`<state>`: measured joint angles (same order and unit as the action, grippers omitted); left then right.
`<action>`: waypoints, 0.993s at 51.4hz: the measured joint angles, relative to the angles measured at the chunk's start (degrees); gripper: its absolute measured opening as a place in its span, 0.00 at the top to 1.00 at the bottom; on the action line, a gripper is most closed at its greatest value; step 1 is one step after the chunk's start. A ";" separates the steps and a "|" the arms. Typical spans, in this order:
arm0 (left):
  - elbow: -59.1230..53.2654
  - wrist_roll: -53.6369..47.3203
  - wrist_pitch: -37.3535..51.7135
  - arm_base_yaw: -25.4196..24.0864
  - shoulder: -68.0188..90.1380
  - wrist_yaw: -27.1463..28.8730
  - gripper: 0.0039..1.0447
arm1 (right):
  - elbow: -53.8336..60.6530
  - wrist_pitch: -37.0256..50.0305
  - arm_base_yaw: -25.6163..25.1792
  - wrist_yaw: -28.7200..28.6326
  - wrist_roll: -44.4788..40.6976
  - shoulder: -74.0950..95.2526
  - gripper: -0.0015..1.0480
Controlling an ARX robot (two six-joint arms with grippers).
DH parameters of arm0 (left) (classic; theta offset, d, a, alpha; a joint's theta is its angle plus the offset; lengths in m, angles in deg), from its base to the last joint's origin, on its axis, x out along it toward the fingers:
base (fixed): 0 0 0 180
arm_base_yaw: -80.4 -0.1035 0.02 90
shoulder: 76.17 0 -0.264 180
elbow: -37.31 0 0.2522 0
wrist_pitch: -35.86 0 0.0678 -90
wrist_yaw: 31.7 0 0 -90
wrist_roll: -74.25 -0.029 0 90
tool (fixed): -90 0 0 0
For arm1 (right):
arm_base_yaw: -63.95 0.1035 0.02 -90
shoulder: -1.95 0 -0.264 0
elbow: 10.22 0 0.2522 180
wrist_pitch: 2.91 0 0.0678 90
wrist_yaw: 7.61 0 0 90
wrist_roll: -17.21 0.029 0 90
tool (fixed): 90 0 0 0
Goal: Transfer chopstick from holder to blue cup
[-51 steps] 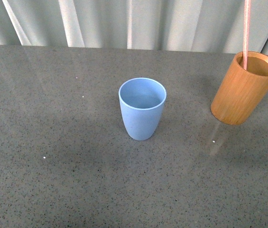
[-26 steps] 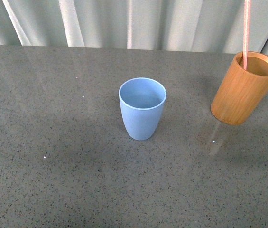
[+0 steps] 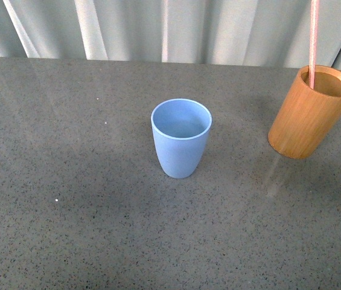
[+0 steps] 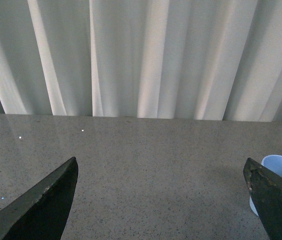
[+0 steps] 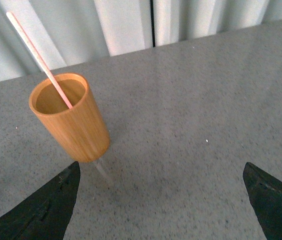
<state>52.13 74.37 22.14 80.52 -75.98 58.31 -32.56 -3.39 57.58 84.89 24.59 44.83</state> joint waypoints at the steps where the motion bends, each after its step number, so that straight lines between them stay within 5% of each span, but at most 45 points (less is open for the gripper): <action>1: 0.00 0.00 0.00 0.00 0.00 0.02 0.06 | -0.42 2.97 -0.09 -0.96 -0.63 2.40 0.10; 7: 0.00 0.00 0.00 0.00 0.00 0.00 0.06 | -4.52 14.82 0.42 -5.55 -3.96 18.40 0.10; 16: 0.00 0.00 0.00 0.00 0.00 0.00 0.06 | -11.28 20.55 2.36 -7.17 -7.32 33.00 0.10; 51: 0.00 0.00 0.00 0.00 0.00 0.00 0.06 | -38.45 19.67 7.96 -9.07 -11.06 58.97 0.10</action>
<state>52.13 74.37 22.14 80.52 -75.98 58.31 -71.01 16.28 65.53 75.82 13.53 103.80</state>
